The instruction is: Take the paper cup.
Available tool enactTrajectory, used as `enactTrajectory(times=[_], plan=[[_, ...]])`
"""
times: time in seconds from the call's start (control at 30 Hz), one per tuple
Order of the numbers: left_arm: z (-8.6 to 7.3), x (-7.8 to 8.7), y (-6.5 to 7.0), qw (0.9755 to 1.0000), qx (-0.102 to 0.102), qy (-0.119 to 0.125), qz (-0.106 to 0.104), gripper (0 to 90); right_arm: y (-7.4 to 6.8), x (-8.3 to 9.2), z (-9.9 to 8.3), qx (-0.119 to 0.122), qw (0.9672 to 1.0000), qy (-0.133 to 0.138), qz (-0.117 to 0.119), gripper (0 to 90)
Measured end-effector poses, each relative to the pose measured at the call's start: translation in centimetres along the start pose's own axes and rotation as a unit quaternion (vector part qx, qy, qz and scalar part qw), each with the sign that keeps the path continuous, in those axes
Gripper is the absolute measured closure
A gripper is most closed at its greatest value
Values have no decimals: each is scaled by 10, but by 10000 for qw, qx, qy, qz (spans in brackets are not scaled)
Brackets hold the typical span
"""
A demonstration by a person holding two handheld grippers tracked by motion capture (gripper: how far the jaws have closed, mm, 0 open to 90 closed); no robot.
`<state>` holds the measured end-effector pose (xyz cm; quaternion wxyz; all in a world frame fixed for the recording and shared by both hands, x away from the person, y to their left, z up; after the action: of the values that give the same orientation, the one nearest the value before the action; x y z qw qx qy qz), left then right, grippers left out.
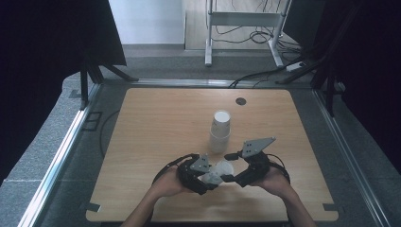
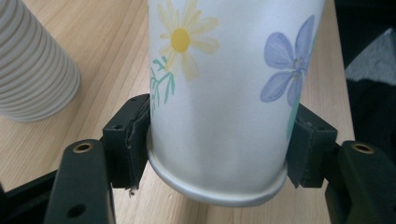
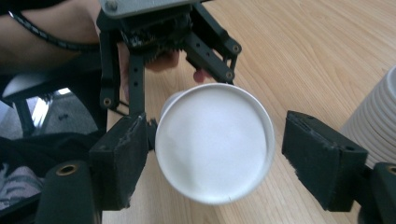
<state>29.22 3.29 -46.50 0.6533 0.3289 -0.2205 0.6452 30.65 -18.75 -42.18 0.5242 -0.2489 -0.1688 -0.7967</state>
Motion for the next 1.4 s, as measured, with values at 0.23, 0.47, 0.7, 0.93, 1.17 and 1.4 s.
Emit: enactTrajectory(times=[0.23,0.47,0.7,0.93,1.17,1.4], plan=[[6,6,2,9988,-167,-461,62,329,-1,2,0,106,9996,-250,-28,188],[12,6,5,9954,-345,-884,90,330,-5,-3,1,294,9979,-571,40,165],[18,2,7,9917,-446,-1202,84,332,-9,-13,2,440,9951,-880,54,165],[24,-1,7,9883,-537,-1425,90,334,-13,-20,2,568,9915,-1170,76,185],[27,-5,8,9859,-583,-1565,97,334,-14,-25,2,681,9883,-1364,44,248],[28,-7,7,9854,-573,-1603,87,331,-15,-26,1,727,9867,-1446,134,354]])
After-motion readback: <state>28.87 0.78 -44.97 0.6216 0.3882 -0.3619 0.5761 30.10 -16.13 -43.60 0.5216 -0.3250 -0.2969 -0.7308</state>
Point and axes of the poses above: each handheld gripper's, and its own axes: x roughly backward along the jaws, z roughly out of its top, y roughly to its right, the point moved 1 cm from there along -x, roughly forward along the jaws, and after that the axes turned 13 degrees about -z, right-handed, at the moved point
